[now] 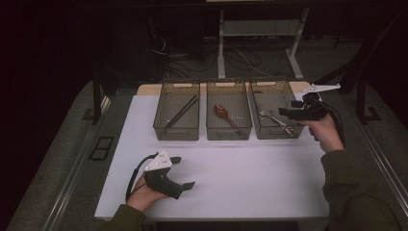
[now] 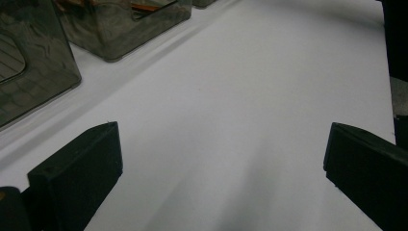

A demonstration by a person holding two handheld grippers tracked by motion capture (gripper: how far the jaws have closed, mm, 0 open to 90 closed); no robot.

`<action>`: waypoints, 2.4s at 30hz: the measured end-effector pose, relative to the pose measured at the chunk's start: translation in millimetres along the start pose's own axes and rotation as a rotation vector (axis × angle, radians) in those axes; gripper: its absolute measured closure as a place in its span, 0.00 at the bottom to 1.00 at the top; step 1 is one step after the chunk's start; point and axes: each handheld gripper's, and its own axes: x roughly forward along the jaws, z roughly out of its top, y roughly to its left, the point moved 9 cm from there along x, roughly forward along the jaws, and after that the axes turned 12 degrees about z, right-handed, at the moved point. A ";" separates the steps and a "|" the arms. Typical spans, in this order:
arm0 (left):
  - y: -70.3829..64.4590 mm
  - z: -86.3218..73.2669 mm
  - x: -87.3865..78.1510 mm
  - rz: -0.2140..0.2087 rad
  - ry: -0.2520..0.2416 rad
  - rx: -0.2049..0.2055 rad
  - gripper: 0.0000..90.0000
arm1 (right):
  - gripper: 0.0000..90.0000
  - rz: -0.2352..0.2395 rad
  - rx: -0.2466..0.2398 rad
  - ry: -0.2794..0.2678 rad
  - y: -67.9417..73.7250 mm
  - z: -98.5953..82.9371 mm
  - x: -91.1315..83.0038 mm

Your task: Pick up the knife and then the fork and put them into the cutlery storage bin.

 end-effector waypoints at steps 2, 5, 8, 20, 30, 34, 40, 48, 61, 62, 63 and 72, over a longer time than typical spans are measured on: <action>1.0 0.1 -0.7 0.002 -0.003 -0.004 0.00 | 0.30 -0.004 -0.012 -0.016 5.7 -0.2 -3.0; 3.3 -0.6 -1.6 0.007 -0.001 -0.008 0.00 | 0.27 0.022 -0.017 -0.048 16.9 -0.8 -8.7; 5.1 -0.7 -2.8 0.011 -0.004 -0.014 0.00 | 0.23 0.026 -0.037 -0.059 27.9 -2.9 -12.5; 5.8 -1.4 -3.8 0.008 -0.003 -0.016 0.00 | 0.19 0.098 -0.105 -0.062 74.2 -29.6 -20.7; 5.0 -1.5 -3.6 0.008 -0.001 -0.012 0.00 | 0.19 0.133 -0.103 -0.075 93.6 -52.0 -26.8; 4.7 -1.2 -3.9 0.008 -0.002 -0.012 0.00 | 0.19 0.128 -0.110 -0.073 98.1 -61.6 -26.9; 4.3 -1.0 -4.1 0.006 -0.004 -0.008 0.00 | 0.19 0.135 -0.108 -0.081 103.9 -76.8 -28.1; 2.3 -0.6 -4.0 0.005 -0.003 -0.005 0.00 | 0.19 0.148 -0.094 -0.078 108.7 -97.4 -28.5; 1.4 -0.8 -3.7 0.001 0.001 0.007 0.00 | 0.19 0.182 -0.086 -0.049 123.9 -128.7 -35.1; 1.3 -0.8 -3.7 0.001 0.001 0.006 0.00 | 0.19 0.183 -0.089 -0.044 124.5 -130.4 -35.1; 1.4 -1.0 -3.8 0.001 0.002 0.007 0.00 | 0.19 0.181 -0.088 -0.041 125.3 -132.0 -35.4; 1.0 -1.7 -3.6 0.000 0.005 0.006 0.00 | 0.19 0.184 -0.094 -0.016 125.9 -139.9 -30.8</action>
